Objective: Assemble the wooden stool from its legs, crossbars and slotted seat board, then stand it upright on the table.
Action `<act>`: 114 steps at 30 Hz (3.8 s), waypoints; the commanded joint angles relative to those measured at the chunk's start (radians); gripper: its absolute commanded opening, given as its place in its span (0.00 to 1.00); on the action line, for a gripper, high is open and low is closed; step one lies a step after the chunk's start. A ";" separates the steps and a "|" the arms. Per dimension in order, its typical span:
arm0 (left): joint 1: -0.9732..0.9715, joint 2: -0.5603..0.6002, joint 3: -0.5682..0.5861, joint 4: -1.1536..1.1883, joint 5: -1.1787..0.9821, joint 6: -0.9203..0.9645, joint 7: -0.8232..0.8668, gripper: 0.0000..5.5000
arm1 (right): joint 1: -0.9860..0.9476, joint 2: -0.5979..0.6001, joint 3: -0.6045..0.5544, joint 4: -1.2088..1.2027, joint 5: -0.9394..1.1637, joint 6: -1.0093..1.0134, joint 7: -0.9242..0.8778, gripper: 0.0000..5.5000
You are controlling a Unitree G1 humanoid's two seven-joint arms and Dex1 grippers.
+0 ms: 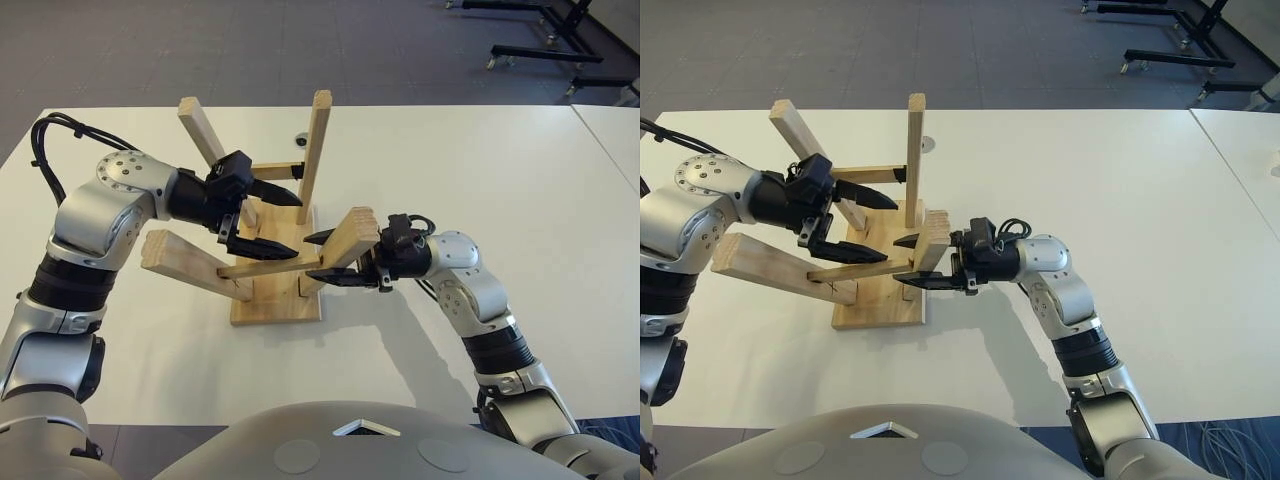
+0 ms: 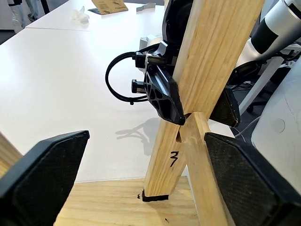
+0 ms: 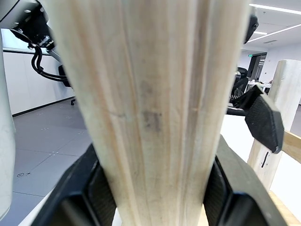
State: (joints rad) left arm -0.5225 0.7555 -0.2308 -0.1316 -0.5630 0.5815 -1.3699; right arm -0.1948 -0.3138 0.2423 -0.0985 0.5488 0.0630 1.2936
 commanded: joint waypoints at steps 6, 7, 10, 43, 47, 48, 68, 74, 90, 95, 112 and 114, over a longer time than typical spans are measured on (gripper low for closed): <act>0.016 -0.005 -0.018 -0.025 0.031 0.022 0.013 0.82 | -0.017 0.005 0.001 -0.032 0.014 0.003 0.004 0.37; 0.017 -0.007 -0.019 -0.022 0.036 0.020 0.018 0.82 | -0.017 0.005 0.001 -0.033 0.015 0.004 0.005 0.37; 0.022 -0.014 -0.013 -0.019 0.036 0.024 0.026 0.82 | -0.015 0.003 0.002 -0.035 0.016 0.006 0.008 0.37; 0.224 0.071 0.052 -0.193 -0.081 0.115 0.066 0.82 | -0.019 -0.026 0.009 -0.075 0.035 0.031 0.020 0.37; 0.149 0.002 0.170 -0.208 -0.266 0.191 0.104 0.82 | -0.020 -0.023 0.011 -0.071 0.031 0.029 0.018 0.37; 0.141 -0.004 0.185 -0.207 -0.289 0.200 0.113 0.82 | -0.021 -0.022 0.011 -0.069 0.031 0.029 0.018 0.37; 0.260 0.072 0.075 -0.191 -0.065 0.092 0.151 0.82 | 0.005 -0.034 0.017 -0.115 0.043 0.061 0.022 0.37; 0.280 0.058 0.090 -0.219 -0.109 0.135 0.194 0.82 | 0.018 -0.039 0.029 -0.139 0.033 0.061 0.021 0.37; 0.322 0.050 0.095 -0.277 -0.132 0.166 0.255 0.82 | 0.022 -0.062 0.110 -0.116 -0.047 0.025 0.039 0.37; 0.364 0.044 0.124 -0.303 -0.149 0.166 0.295 0.82 | 0.023 -0.096 0.144 -0.136 -0.075 0.001 0.055 0.37; 0.467 -0.035 0.134 -0.354 -0.148 0.155 0.414 0.82 | -0.087 -0.154 0.261 -0.183 -0.085 0.208 0.013 0.37; 0.467 -0.050 0.140 -0.352 -0.146 0.145 0.422 0.82 | -0.100 -0.151 0.269 -0.181 -0.085 0.214 0.010 0.37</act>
State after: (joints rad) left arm -0.0549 0.7317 -0.0806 -0.4928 -0.7464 0.7313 -1.0167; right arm -0.2976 -0.4704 0.4163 -0.2766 0.5095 0.2249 1.2702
